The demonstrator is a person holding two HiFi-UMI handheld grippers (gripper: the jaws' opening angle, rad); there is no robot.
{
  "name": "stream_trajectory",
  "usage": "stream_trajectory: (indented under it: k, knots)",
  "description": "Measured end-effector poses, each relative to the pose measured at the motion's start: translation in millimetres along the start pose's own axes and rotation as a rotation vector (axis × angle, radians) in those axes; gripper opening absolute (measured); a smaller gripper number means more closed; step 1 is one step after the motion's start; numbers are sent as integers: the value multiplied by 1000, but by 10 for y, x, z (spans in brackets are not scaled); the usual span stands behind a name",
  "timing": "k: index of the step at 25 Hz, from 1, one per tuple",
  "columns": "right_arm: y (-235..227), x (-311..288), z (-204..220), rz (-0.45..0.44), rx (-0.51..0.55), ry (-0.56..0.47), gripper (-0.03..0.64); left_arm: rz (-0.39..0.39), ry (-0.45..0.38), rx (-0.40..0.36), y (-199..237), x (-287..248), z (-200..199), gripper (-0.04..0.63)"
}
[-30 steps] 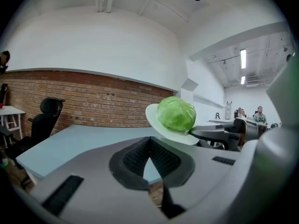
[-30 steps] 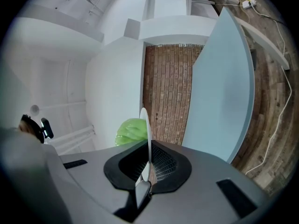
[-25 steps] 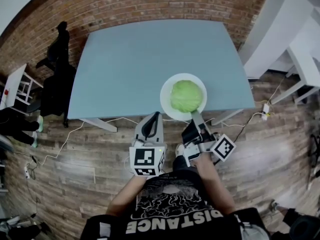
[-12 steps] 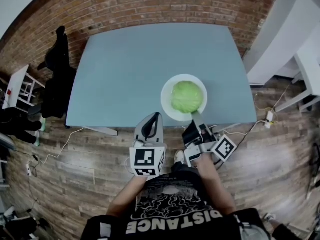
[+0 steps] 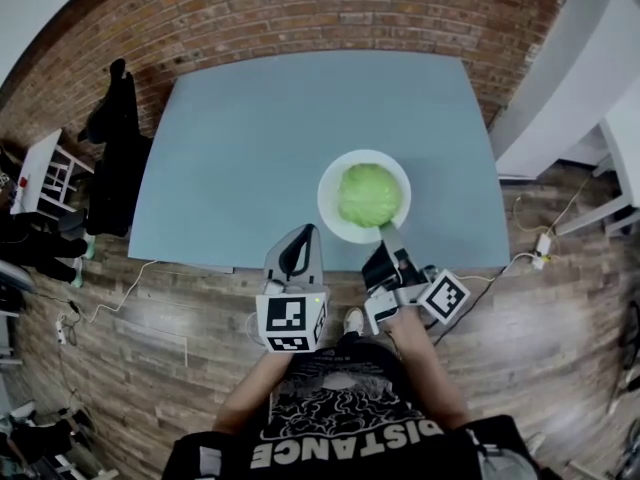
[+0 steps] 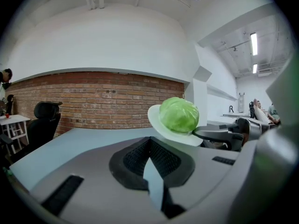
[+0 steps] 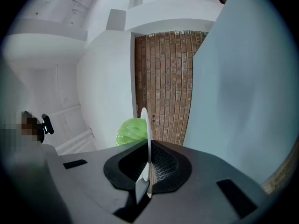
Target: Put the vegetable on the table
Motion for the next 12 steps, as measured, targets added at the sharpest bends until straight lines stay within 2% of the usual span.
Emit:
stream_trajectory:
  k: [12]
  knots:
    - [-100,-214,-149,-13,-1,24,15,-40,-7,2,63,-184,-20,0]
Point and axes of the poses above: the fingertips, and each gripper's own axes: x backward along the fingers, y to its left, z out of its underside, the point moved 7 cm from there along x, backward along the fingers, and after that the axes turned 2 degrees about z, right-handed, at the moved point
